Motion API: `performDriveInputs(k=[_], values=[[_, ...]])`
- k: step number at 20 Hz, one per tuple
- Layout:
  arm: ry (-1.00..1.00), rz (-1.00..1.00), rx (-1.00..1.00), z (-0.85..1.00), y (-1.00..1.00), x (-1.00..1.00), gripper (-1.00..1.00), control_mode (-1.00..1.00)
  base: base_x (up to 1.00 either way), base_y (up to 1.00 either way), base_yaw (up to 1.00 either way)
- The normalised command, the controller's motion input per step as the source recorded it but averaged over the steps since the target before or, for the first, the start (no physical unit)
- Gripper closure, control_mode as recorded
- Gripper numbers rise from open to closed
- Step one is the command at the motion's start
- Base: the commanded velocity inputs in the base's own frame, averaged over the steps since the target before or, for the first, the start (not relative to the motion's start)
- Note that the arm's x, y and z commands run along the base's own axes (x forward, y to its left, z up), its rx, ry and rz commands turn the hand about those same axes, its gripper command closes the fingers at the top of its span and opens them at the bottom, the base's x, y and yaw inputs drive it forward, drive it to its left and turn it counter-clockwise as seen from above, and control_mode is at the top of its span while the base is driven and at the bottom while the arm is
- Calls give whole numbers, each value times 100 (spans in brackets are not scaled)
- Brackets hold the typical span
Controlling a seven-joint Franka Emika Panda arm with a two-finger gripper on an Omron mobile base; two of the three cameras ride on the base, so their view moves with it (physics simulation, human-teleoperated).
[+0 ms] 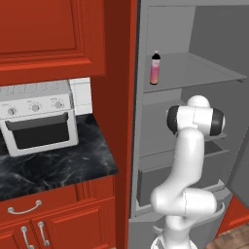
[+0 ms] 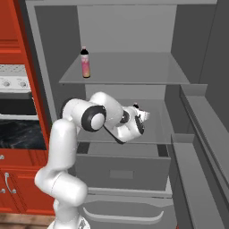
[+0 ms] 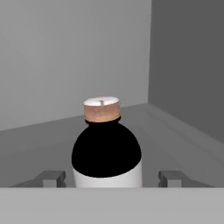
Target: Open the fridge, grab two sodas, and place both sodas inside the bowl with ice on the dining counter.
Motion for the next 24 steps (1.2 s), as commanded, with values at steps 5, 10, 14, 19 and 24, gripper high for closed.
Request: performDriveInputs(k=[5, 10, 14, 19, 24], values=[[0, 2, 0, -5, -11, 20, 100, -100, 0, 0, 0], [0, 0, 0, -1, -1, 2, 100, -100, 0, 0, 0], [0, 0, 0, 0, 0, 0, 100, -100, 0, 0, 0], [0, 0, 0, 0, -10, -1, 100, -100, 0, 0, 0], [0, 0, 1, 2, -20, -22, 100, -100, 0, 0, 0]])
